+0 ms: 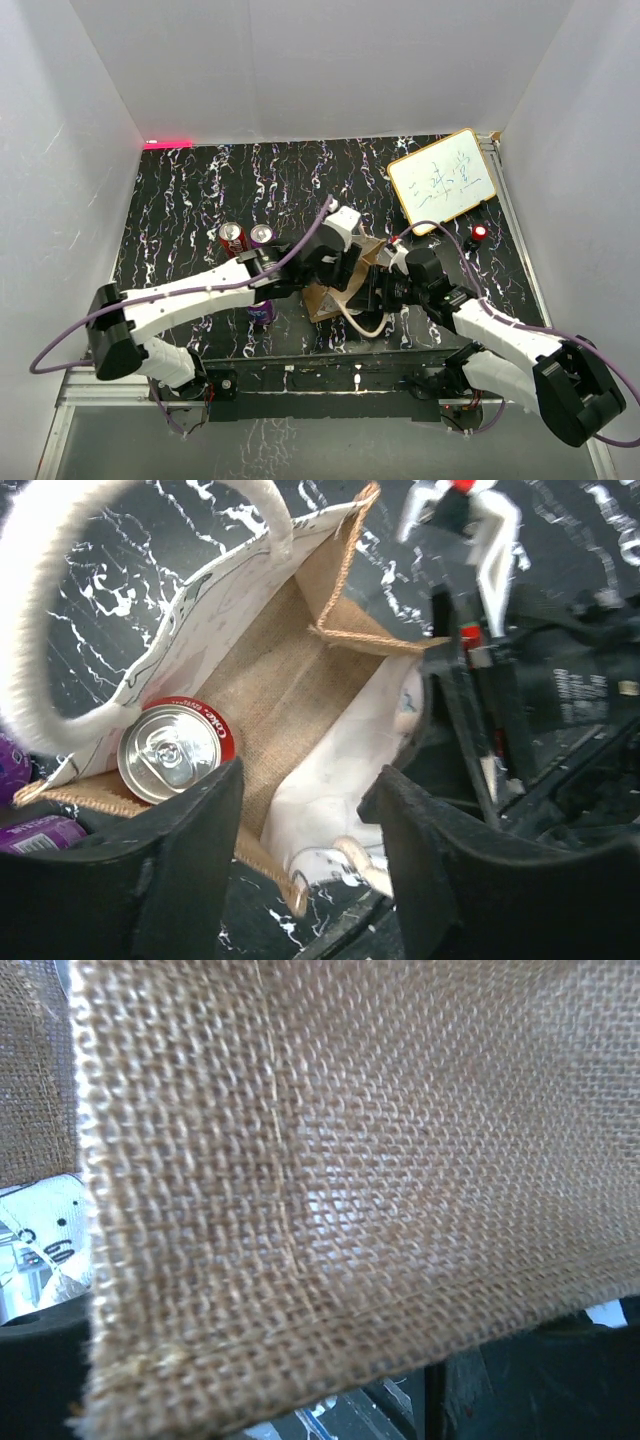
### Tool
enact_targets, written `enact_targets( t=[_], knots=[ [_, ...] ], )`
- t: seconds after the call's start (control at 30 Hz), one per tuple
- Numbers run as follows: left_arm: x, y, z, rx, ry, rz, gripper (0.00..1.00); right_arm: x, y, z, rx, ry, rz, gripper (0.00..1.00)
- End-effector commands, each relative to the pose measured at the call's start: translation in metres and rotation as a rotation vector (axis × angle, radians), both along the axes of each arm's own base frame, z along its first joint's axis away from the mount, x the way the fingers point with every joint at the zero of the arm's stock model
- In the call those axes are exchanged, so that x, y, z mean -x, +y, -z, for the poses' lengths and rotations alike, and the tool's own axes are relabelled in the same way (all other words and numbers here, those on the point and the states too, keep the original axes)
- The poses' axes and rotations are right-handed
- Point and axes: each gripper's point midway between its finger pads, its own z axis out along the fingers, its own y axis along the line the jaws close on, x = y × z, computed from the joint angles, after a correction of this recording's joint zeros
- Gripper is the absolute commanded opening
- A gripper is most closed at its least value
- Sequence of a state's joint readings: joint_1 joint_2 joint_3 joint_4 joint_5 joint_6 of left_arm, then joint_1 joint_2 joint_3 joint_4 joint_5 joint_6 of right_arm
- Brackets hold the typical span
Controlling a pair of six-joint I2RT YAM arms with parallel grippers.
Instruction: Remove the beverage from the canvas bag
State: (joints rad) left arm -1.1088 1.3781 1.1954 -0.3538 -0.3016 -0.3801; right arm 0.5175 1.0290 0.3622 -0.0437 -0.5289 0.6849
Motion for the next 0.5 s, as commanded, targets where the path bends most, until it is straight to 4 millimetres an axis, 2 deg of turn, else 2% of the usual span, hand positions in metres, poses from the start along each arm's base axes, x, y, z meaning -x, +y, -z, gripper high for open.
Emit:
enact_targets(
  t=[0.0, 0.13, 0.27, 0.37, 0.47],
  knots=[
    [-0.016, 0.004, 0.010, -0.104, -0.041, -0.053, 0.50, -0.013, -0.004, -0.008, 0.020, -0.059, 0.067, 0.76],
    [-0.018, 0.003, 0.030, -0.166, -0.025, -0.056, 0.50, -0.024, -0.021, -0.012, 0.112, -0.062, 0.168, 0.86],
    [-0.023, 0.011, 0.035, -0.222, -0.044, -0.078, 0.50, -0.037, -0.040, -0.030, 0.163, -0.111, 0.297, 1.00],
    [-0.023, 0.017, 0.035, -0.235, -0.054, -0.079, 0.50, -0.049, -0.053, -0.040, 0.201, -0.142, 0.378, 1.00],
    [-0.020, 0.023, 0.039, -0.242, -0.047, -0.084, 0.50, -0.059, -0.063, -0.041, 0.258, -0.131, 0.418, 1.00]
  ],
)
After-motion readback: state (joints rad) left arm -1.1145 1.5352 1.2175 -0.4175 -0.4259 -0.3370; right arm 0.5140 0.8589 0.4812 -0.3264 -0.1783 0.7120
